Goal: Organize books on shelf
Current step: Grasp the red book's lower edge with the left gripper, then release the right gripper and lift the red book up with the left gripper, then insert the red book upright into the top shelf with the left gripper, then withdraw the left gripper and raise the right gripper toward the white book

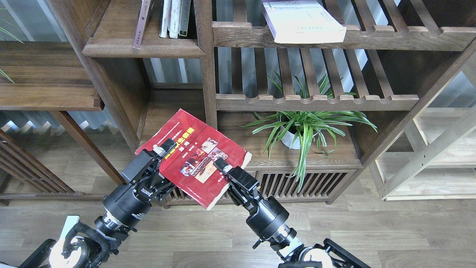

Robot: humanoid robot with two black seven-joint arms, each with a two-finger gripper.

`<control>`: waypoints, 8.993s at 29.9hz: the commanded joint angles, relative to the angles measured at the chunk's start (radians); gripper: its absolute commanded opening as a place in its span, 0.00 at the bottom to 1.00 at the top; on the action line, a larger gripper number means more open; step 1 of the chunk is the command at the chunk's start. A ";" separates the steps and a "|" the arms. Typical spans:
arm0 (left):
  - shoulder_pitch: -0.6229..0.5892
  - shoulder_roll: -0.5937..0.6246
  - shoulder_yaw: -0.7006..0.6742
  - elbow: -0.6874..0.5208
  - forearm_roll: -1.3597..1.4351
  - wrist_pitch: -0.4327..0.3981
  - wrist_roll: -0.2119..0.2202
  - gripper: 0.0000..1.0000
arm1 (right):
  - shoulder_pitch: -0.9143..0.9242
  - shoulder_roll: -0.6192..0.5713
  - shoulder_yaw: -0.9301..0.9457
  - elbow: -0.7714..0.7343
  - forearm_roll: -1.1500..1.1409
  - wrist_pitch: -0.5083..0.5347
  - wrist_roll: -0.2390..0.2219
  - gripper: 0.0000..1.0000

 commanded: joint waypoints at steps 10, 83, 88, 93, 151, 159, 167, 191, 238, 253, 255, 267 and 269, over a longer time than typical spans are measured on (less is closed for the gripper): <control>0.015 -0.022 0.017 0.027 -0.007 0.000 0.000 0.33 | -0.001 0.000 -0.004 0.000 -0.018 0.000 0.000 0.03; -0.095 0.250 -0.759 -0.256 0.829 0.000 0.000 0.00 | 0.094 0.000 0.199 -0.143 0.020 -0.001 0.003 0.94; -0.141 0.336 -0.760 -0.250 0.829 0.000 0.000 0.01 | 0.106 0.000 0.194 -0.143 0.020 -0.001 0.003 0.94; -0.195 0.374 -0.762 -0.238 0.841 0.000 0.000 0.01 | 0.109 0.000 0.193 -0.143 0.026 -0.001 0.003 0.94; -0.942 0.437 -0.095 0.112 0.872 0.460 0.000 0.02 | 0.135 0.000 0.213 -0.135 0.041 0.000 0.003 0.94; -1.036 0.383 -0.041 0.228 0.873 0.464 0.000 0.02 | 0.131 0.000 0.233 -0.134 0.046 0.000 0.003 0.94; -1.118 0.322 0.006 0.372 0.875 0.460 0.000 0.02 | 0.128 0.000 0.249 -0.134 0.051 0.000 0.003 0.94; -1.255 0.113 0.099 0.662 0.876 0.458 0.000 0.29 | 0.115 -0.023 0.262 -0.134 0.077 0.000 0.003 0.94; -0.867 0.250 -0.223 0.080 0.847 0.457 0.000 0.83 | 0.109 -0.014 0.246 -0.075 0.081 0.000 0.002 0.99; -0.591 0.225 -0.308 -0.158 0.608 0.409 0.000 0.84 | 0.220 -0.003 0.257 -0.040 0.080 -0.068 0.002 0.99; -0.548 0.201 -0.309 -0.160 0.570 0.348 0.000 0.84 | 0.236 -0.011 0.262 -0.040 0.080 -0.073 0.002 0.99; -0.261 0.003 -0.300 -0.086 0.517 0.000 0.000 0.87 | 0.255 -0.109 0.344 -0.040 0.080 -0.075 0.002 0.99; -0.232 -0.019 -0.290 -0.057 0.519 0.000 0.000 0.86 | 0.267 -0.127 0.367 -0.042 0.080 -0.078 0.002 0.99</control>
